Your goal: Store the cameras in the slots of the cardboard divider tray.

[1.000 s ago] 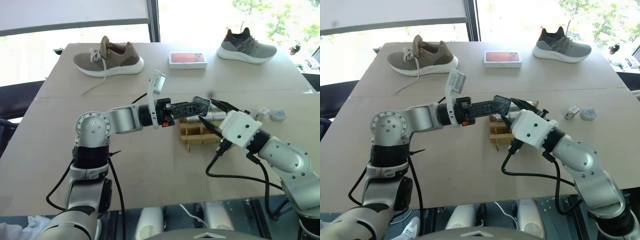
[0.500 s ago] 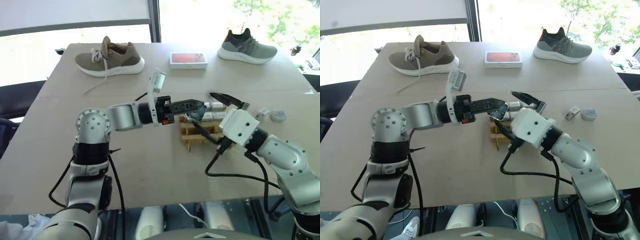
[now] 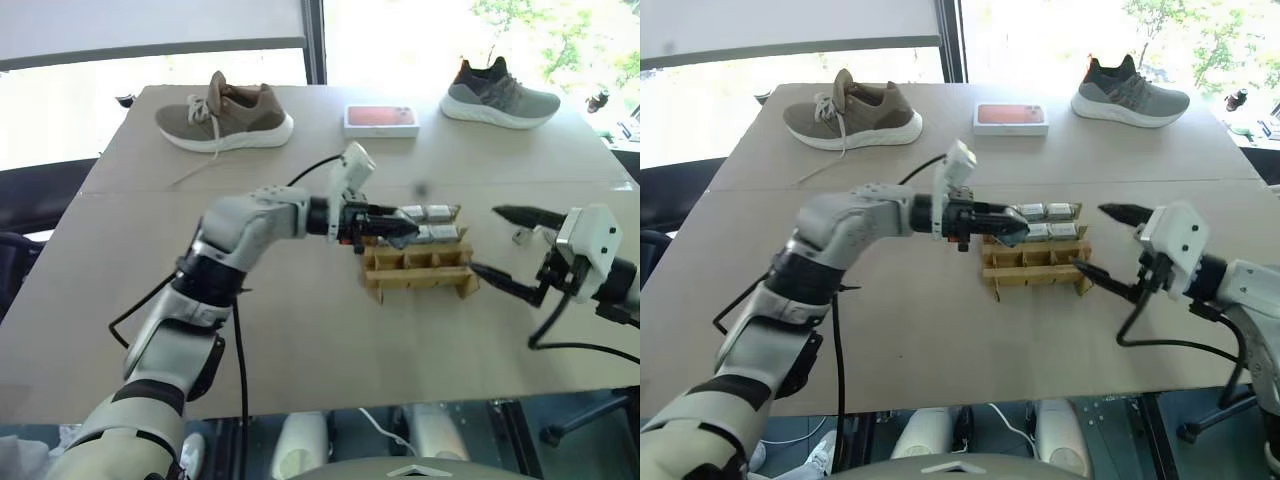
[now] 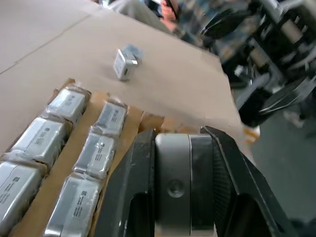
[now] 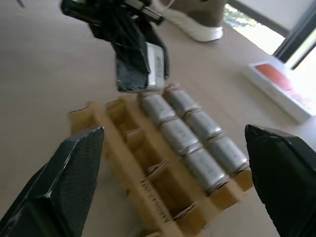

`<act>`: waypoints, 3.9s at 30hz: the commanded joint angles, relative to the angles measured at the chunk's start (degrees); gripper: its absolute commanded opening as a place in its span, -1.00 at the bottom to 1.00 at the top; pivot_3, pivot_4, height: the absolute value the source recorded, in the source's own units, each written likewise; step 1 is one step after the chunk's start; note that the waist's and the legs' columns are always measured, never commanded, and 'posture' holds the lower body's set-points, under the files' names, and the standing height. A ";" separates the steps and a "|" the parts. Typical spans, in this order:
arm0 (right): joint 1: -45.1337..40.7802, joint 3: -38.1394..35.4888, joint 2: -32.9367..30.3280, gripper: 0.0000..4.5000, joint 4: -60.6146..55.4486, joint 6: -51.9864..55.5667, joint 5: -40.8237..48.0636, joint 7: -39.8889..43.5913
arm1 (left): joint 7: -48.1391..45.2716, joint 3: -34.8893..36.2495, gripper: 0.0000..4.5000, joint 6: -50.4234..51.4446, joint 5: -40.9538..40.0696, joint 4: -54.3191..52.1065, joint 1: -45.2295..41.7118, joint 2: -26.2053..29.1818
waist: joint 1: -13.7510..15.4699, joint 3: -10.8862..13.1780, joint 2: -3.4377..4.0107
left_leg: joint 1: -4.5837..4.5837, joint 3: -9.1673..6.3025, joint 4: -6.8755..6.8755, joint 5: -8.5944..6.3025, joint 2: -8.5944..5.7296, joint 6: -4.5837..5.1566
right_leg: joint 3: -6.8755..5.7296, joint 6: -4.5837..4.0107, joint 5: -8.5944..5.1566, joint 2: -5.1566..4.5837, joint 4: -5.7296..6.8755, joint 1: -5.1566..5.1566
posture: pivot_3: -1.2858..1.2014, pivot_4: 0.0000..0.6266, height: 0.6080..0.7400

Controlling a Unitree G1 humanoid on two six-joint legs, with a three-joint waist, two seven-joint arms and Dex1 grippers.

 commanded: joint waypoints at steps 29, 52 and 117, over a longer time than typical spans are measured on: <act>4.33 -8.83 -6.37 1.00 0.95 -0.16 4.80 5.15 | -11.15 5.14 0.93 4.55 20.42 0.25 -11.13 -8.04 | 0.17 0.08 -0.09 | -0.22 -0.36 0.17 -0.22 0.01 0.39 | -0.08 0.07 -0.01 -0.04 -0.01 -0.06 | 0.03 -0.52 1.00; 2.76 -9.34 -7.59 1.00 7.66 -0.77 6.25 9.94 | -17.22 36.33 0.93 -17.34 4.01 -19.10 34.35 13.12 | 0.32 0.05 -0.03 | 0.04 -0.40 0.20 -0.12 0.00 0.20 | 0.05 0.05 -0.02 -0.07 0.07 0.06 | 0.03 -0.52 1.00; -40.49 -8.85 34.98 0.62 28.17 49.11 -23.35 -69.56 | -5.18 36.72 1.00 -17.02 -6.28 -31.91 42.01 13.43 | -1.74 0.01 0.22 | -0.15 -0.24 -0.07 -0.09 0.04 0.14 | 0.20 0.03 0.01 0.02 0.11 -0.29 | 0.03 -0.52 1.00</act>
